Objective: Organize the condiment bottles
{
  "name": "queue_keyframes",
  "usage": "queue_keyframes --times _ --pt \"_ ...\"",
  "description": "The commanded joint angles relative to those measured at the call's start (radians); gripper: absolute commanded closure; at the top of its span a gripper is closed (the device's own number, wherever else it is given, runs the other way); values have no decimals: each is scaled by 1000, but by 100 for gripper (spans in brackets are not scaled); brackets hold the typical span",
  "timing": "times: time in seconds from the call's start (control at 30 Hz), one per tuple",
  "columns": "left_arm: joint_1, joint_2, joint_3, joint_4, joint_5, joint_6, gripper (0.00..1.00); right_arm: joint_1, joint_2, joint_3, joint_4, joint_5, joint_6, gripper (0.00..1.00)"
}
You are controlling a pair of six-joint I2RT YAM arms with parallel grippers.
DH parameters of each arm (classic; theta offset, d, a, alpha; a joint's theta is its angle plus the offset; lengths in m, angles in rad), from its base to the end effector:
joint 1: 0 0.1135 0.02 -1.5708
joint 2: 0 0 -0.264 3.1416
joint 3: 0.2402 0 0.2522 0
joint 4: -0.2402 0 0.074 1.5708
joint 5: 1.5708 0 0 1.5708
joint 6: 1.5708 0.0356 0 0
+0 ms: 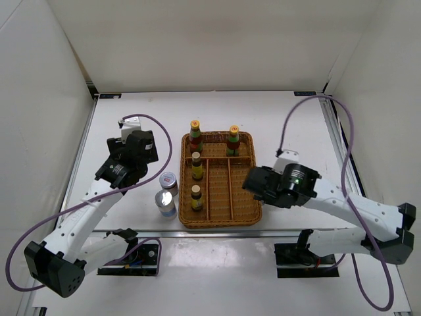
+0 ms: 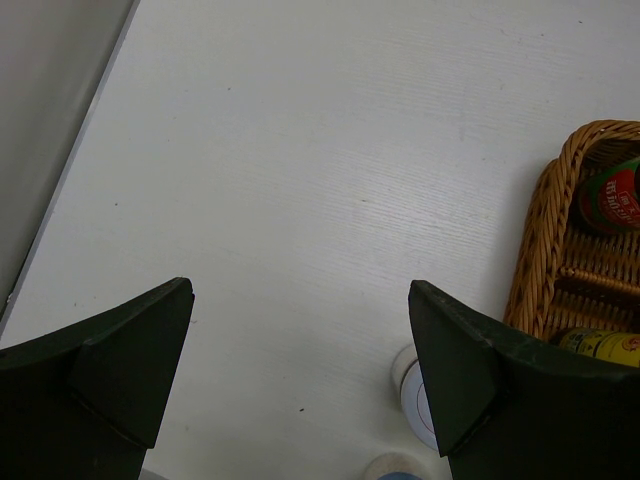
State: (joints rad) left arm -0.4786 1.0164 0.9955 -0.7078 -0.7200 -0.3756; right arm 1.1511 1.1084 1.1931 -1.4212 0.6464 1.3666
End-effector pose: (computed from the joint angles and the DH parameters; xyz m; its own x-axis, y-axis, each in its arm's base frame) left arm 0.1904 -0.0724 0.3257 -0.5167 -0.0426 -0.8551 -0.3009 0.9441 0.1348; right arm 0.0868 0.1420 0.3307 -0.7384 0.2635 -0.6208 0.2519 0.9617 0.1085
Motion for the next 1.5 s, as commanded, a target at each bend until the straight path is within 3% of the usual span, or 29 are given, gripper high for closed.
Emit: queue_keyframes --times 0.0,0.2,0.33,0.4,0.57,0.67,1.0,1.37,1.47 --pt "8 -35 6 -5 5 -9 0 90 97 194 -214 90 -44 100" --pt "8 -35 6 -5 5 -9 0 133 297 471 -194 271 -199 100" --pt "8 -35 6 -5 5 -9 0 122 350 523 78 329 -435 100" --pt "8 -35 6 -5 5 -9 0 75 363 467 193 308 -520 100" --pt "8 -35 6 -5 -6 -9 0 -60 372 240 605 79 -739 100" --pt "8 -26 6 -5 -6 -9 0 -73 351 185 721 52 -799 100" --pt "8 -6 6 -5 -6 -9 0 -73 340 267 746 26 -859 100" --pt "8 -6 6 -5 -6 -9 0 -73 364 253 916 -59 -952 100" --pt "8 -6 6 -5 -6 -9 0 -91 387 179 1002 -59 -965 100"
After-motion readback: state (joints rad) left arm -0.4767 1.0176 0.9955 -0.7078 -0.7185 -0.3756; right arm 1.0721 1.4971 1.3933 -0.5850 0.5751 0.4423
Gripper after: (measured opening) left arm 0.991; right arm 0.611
